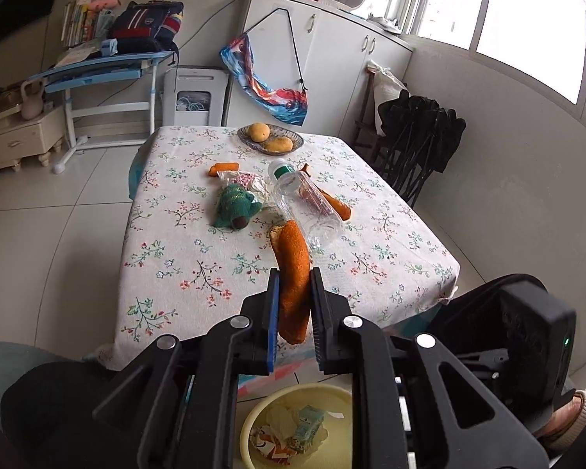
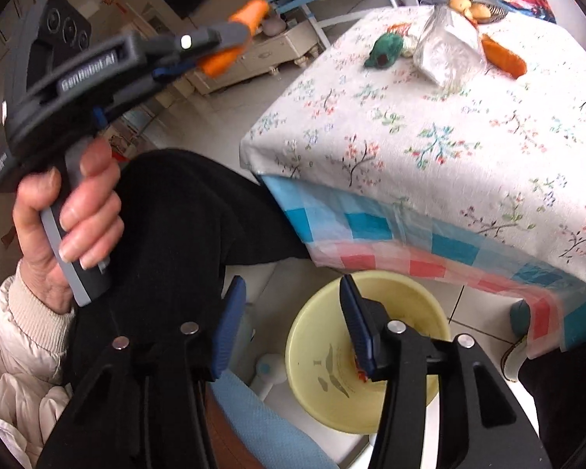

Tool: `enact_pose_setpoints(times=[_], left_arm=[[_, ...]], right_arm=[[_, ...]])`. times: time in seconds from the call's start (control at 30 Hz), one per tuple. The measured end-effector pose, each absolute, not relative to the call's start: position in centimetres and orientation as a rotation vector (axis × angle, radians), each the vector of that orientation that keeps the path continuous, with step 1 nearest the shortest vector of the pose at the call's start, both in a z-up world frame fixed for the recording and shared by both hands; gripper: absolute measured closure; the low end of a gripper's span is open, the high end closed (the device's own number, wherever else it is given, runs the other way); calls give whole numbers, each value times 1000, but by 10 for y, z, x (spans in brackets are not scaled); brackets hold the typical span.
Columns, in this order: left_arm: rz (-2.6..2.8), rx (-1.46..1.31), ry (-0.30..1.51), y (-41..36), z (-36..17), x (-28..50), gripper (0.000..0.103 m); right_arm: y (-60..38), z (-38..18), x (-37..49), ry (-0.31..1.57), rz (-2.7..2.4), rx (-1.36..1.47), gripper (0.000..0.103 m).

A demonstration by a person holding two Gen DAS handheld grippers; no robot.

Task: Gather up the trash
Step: 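Carry the white tissue over the yellow bucket and open the right tool, then carry the orange peel over the yellow bucket and open the left tool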

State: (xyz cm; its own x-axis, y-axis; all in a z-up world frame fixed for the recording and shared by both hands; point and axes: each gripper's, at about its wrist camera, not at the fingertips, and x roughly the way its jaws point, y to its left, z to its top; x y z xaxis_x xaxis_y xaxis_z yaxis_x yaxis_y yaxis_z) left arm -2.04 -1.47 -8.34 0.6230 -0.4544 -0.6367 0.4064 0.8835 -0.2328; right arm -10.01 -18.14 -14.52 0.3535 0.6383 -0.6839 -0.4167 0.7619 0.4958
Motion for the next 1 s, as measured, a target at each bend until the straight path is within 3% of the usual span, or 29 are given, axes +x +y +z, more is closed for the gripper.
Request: enact_pose_setpoints(times=[0.27, 0.57, 0.67, 0.73, 1.0], left_arm=[[-588, 55, 878, -48, -117, -53, 89], [-739, 295, 1161, -88, -173, -91, 87], [-710, 319, 1140, -87, -169, -96, 71], [-638, 322, 1064, -80, -157, -94, 50], [-241, 103, 730, -22, -92, -68, 17]], right_arm=[[-236, -117, -105, 768, 456, 393, 41], [-260, -104, -108, 730, 377, 477, 41], [-258, -101, -112, 718, 364, 454, 39], [-255, -99, -115, 698, 336, 422, 36], [-244, -86, -131, 590, 218, 250, 28]])
